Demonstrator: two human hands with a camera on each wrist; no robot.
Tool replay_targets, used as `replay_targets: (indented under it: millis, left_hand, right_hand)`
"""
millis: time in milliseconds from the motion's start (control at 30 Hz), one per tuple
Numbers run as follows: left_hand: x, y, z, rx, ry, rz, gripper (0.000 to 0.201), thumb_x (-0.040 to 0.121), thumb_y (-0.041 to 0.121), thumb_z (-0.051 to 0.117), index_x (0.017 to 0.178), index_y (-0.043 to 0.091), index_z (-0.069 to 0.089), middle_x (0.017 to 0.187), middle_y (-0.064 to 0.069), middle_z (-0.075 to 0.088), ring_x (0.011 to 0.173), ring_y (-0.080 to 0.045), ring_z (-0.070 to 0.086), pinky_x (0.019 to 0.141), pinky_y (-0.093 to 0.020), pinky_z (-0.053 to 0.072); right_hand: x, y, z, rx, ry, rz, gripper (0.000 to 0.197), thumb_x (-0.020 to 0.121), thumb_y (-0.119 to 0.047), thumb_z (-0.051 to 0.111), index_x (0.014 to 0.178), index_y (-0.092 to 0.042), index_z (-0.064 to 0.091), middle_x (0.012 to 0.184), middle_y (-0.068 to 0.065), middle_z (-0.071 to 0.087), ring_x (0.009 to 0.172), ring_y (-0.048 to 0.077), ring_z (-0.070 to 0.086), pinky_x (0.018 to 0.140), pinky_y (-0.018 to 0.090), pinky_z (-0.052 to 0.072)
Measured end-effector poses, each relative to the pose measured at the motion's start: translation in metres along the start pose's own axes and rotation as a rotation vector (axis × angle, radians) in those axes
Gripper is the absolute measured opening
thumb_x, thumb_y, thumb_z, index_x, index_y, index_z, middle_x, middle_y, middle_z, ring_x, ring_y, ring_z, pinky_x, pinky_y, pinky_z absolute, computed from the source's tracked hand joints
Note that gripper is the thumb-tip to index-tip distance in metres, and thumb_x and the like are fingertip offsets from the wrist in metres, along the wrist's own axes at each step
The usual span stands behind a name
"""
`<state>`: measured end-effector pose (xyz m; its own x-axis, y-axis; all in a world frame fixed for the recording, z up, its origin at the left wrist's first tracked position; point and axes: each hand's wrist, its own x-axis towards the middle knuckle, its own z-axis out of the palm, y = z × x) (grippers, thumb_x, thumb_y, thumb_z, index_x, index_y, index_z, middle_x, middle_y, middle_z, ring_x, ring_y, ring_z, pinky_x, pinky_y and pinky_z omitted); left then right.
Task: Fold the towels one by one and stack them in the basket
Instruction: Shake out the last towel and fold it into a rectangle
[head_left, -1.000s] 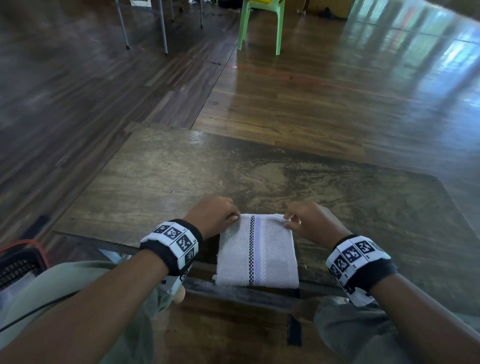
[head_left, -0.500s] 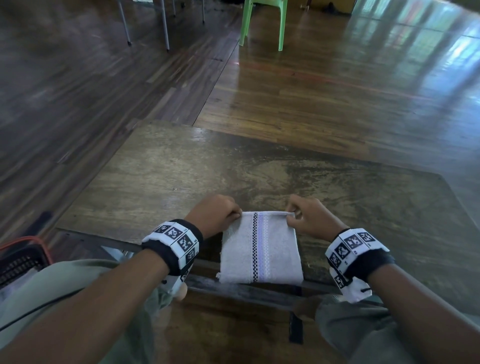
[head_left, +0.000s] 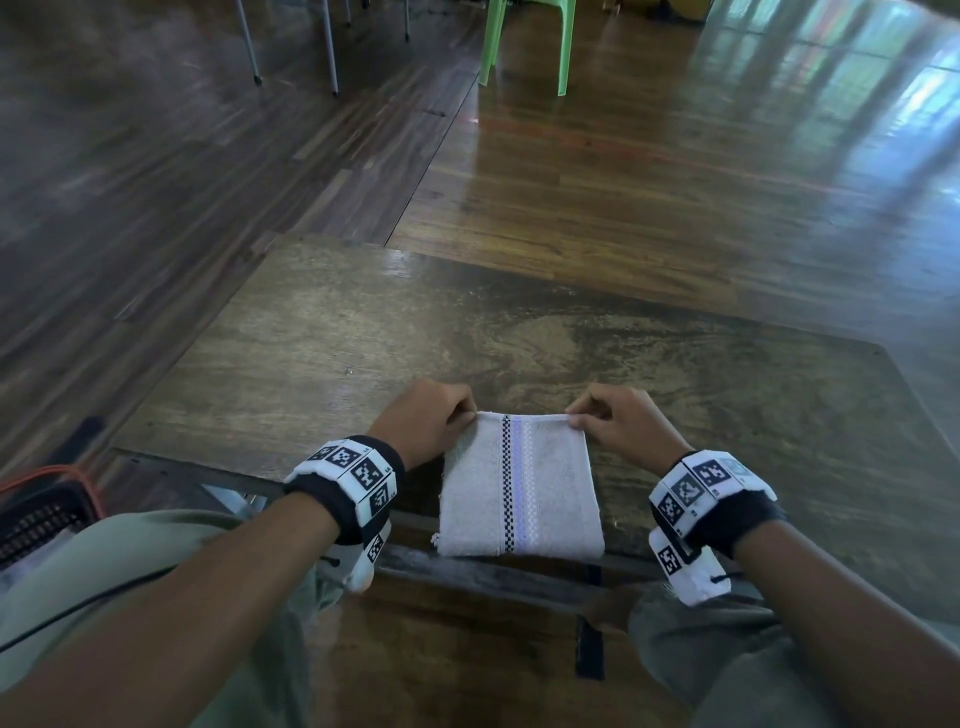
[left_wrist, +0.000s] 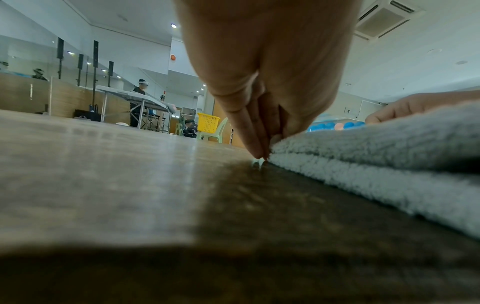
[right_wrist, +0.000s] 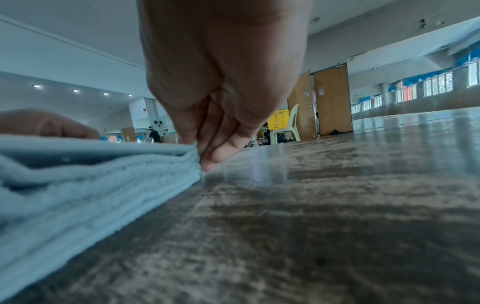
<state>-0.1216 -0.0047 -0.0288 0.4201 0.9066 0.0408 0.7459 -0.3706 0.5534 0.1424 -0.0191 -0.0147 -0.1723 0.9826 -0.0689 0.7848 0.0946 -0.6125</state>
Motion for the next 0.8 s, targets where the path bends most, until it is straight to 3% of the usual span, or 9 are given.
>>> replay_targets:
  millis: [133,233,300,367,400,467,533,667,800]
  left_hand:
    - [0.0,0.001,0.001,0.011,0.002,-0.001,0.007,0.091,0.016,0.055,0.09,0.015,0.062,0.084,-0.001,0.066,0.073,-0.011,0.058,0.061,-0.017,0.039]
    - [-0.001,0.006,0.002,0.089,0.003,-0.003,0.006,0.092,0.015,0.052,0.092,0.016,0.058,0.084,-0.003,0.066,0.075,-0.016,0.06,0.064,-0.027,0.047]
    - [-0.003,0.011,0.001,0.177,0.023,-0.013,0.009,0.092,0.015,0.05,0.092,0.016,0.059,0.083,-0.004,0.066,0.073,-0.018,0.059,0.063,-0.028,0.046]
    - [-0.008,0.018,0.0,0.233,0.08,-0.012,0.014,0.091,0.012,0.051,0.094,0.017,0.063,0.088,-0.003,0.068,0.077,-0.018,0.06,0.075,-0.031,0.048]
    - [-0.011,0.022,0.002,0.237,0.104,-0.01,0.019,0.092,0.01,0.049,0.101,0.018,0.064,0.097,-0.001,0.069,0.087,-0.018,0.061,0.089,-0.034,0.046]
    - [-0.02,0.036,0.015,0.2,0.099,-0.034,0.034,0.097,0.013,0.041,0.127,0.017,0.054,0.132,-0.002,0.056,0.122,-0.018,0.049,0.111,-0.038,0.028]
    - [-0.034,0.051,0.036,0.189,0.056,-0.062,0.045,0.1,0.023,0.027,0.143,0.014,0.034,0.152,-0.004,0.031,0.141,-0.019,0.024,0.116,-0.038,0.015]
    - [-0.057,0.056,0.071,0.287,-0.004,-0.11,0.069,0.09,0.043,-0.002,0.149,0.012,0.015,0.158,-0.005,0.012,0.146,-0.019,0.005,0.116,-0.045,0.004]
    - [-0.058,0.049,0.073,0.295,0.007,-0.151,0.066,0.091,0.046,0.0,0.15,0.015,0.006,0.159,-0.001,0.001,0.146,-0.013,-0.005,0.115,-0.046,-0.003]
  right_hand:
    - [0.0,0.0,0.005,-0.027,0.031,-0.031,0.005,0.086,-0.015,0.064,0.09,-0.018,0.065,0.085,-0.006,0.068,0.079,0.006,0.062,0.069,0.017,0.047]
    - [-0.001,-0.002,0.011,-0.138,0.059,-0.053,0.005,0.086,-0.015,0.062,0.086,-0.019,0.066,0.085,-0.004,0.068,0.078,0.01,0.062,0.071,0.028,0.051]
    - [-0.007,-0.006,0.015,-0.305,0.102,-0.1,0.009,0.088,-0.017,0.059,0.09,-0.018,0.068,0.094,-0.002,0.066,0.088,0.018,0.061,0.075,0.034,0.051]
    - [-0.018,-0.015,0.018,-0.457,0.128,-0.138,0.018,0.092,-0.021,0.052,0.101,-0.016,0.067,0.108,0.0,0.06,0.102,0.021,0.055,0.083,0.035,0.045]
    - [-0.025,-0.019,0.019,-0.524,0.113,-0.124,0.025,0.095,-0.026,0.046,0.109,-0.017,0.064,0.117,-0.001,0.056,0.109,0.02,0.051,0.09,0.035,0.042]
    - [-0.038,-0.026,0.025,-0.58,0.044,-0.043,0.04,0.098,-0.036,0.034,0.128,-0.017,0.053,0.137,-0.002,0.046,0.126,0.019,0.04,0.102,0.037,0.034]
    - [-0.046,-0.032,0.034,-0.482,-0.036,0.066,0.053,0.099,-0.043,0.024,0.143,-0.016,0.032,0.153,-0.001,0.027,0.138,0.018,0.026,0.109,0.041,0.026]
    - [-0.056,-0.031,0.058,-0.36,-0.043,0.153,0.059,0.099,-0.045,0.018,0.15,-0.017,0.008,0.159,-0.002,0.0,0.145,0.015,0.007,0.114,0.041,0.017]
    - [-0.057,-0.025,0.069,-0.386,0.009,0.166,0.059,0.098,-0.044,0.015,0.15,-0.019,-0.001,0.159,-0.004,-0.007,0.146,0.016,0.0,0.117,0.043,0.009]
